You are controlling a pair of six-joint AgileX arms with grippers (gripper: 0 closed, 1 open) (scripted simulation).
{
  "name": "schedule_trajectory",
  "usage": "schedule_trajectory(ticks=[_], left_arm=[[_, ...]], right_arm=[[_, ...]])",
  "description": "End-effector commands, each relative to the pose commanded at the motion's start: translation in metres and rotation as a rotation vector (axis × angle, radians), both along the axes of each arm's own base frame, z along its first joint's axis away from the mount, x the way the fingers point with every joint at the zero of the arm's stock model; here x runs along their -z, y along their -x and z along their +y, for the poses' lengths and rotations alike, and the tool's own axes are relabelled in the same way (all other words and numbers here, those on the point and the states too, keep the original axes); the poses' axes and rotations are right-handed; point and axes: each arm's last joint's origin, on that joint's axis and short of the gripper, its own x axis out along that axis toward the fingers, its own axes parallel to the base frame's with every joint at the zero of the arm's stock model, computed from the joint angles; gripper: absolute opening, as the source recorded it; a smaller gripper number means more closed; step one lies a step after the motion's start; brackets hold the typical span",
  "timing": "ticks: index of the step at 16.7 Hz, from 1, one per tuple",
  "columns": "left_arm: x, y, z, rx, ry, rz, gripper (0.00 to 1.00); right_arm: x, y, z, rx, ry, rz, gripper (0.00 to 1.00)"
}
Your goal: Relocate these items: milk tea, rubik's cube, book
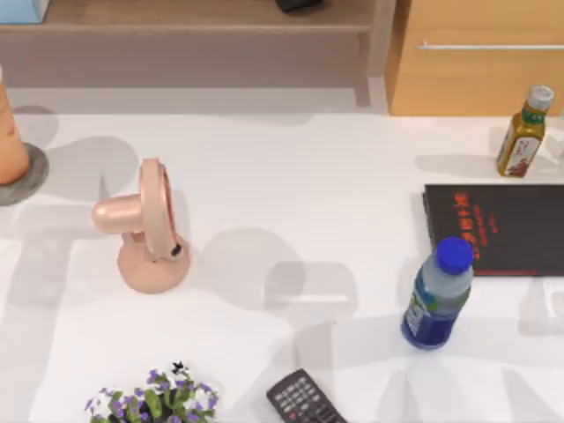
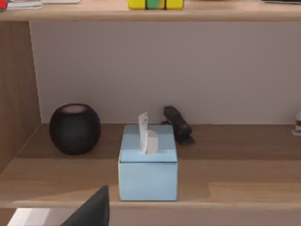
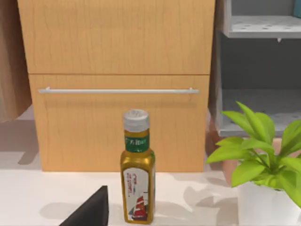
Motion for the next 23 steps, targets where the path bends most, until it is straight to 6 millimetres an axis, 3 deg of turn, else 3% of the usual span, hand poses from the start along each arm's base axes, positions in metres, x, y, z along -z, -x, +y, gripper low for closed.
schedule_trajectory(ticks=[2, 4, 8, 10, 17, 20, 23], left_arm=[[0.046, 0.026, -0.002, -0.003, 0.0, 0.003, 1.0], [0.086, 0.039, -0.003, -0.006, -0.001, 0.009, 1.0], [0.138, 0.047, -0.004, -0.012, -0.003, 0.022, 1.0], [0.147, 0.047, -0.004, -0.015, -0.003, 0.025, 1.0], [0.148, 0.047, -0.004, -0.015, -0.003, 0.025, 1.0], [0.148, 0.047, -0.004, -0.015, -0.003, 0.025, 1.0], [0.148, 0.047, -0.004, -0.015, -0.003, 0.025, 1.0]], right_arm=[[0.0, 0.0, 0.0, 0.0, 0.0, 0.0, 1.0], [0.0, 0.0, 0.0, 0.0, 0.0, 0.0, 1.0], [0.0, 0.0, 0.0, 0.0, 0.0, 0.0, 1.0], [0.0, 0.0, 0.0, 0.0, 0.0, 0.0, 1.0], [-0.002, 0.0, 0.0, 0.0, 0.0, -0.002, 1.0], [-0.024, -0.002, -0.002, 0.002, 0.004, -0.016, 1.0], [-0.062, -0.014, -0.006, 0.004, 0.011, -0.031, 1.0]])
